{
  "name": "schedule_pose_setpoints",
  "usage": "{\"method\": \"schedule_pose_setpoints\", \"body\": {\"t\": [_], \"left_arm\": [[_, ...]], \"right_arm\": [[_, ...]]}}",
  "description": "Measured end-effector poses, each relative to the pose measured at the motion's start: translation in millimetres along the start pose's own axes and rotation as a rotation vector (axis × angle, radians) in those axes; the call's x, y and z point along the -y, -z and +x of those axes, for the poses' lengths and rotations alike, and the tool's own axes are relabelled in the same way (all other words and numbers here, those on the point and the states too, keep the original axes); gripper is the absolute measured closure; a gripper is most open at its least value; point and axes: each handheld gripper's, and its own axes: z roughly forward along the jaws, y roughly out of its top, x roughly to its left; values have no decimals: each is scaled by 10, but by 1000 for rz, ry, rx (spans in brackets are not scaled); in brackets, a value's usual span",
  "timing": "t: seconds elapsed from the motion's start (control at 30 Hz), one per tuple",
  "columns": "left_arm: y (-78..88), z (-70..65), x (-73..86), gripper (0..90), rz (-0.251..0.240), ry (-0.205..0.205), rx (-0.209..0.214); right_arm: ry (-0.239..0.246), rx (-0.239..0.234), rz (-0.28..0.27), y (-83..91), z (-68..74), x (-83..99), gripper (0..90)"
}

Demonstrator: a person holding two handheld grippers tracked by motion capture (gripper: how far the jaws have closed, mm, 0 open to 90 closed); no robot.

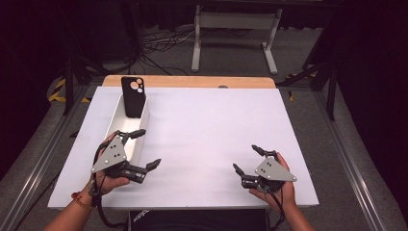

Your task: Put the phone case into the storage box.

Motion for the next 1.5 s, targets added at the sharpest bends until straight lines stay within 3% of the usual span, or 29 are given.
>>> {"method": "schedule_pose_setpoints", "body": {"t": [0.3, 0.43, 0.63, 0.73, 0.87, 0.93, 1.07, 1.37, 1.5], "left_arm": [[-66, -97, 19, 55, 11, 15, 38], [-99, -145, 23, 55, 23, -4, 48], [-128, -195, 57, 59, 17, 18, 41], [-155, -264, 135, 59, 38, 4, 37], [-163, -300, 182, 61, 48, 18, 41], [-156, -336, 235, 74, 39, 22, 19], [-175, -376, 316, 76, 69, 13, 16], [-225, -363, 433, 79, 97, -15, 5], [-261, -341, 471, 73, 115, 6, 22]], "right_arm": [[-1, -15, 4, -7, 11, -2, 187], [-8, -18, -1, 0, 7, -4, 186], [2, -34, 0, -9, 49, -19, 186], [14, -42, -1, -19, 72, -29, 186], [19, -54, -2, -28, 106, -41, 185], [27, -60, -1, -29, 125, -45, 185], [20, -68, 0, -49, 144, -50, 185], [10, -85, -4, -65, 167, -43, 176], [6, -86, 3, -95, 175, -34, 142]]}}
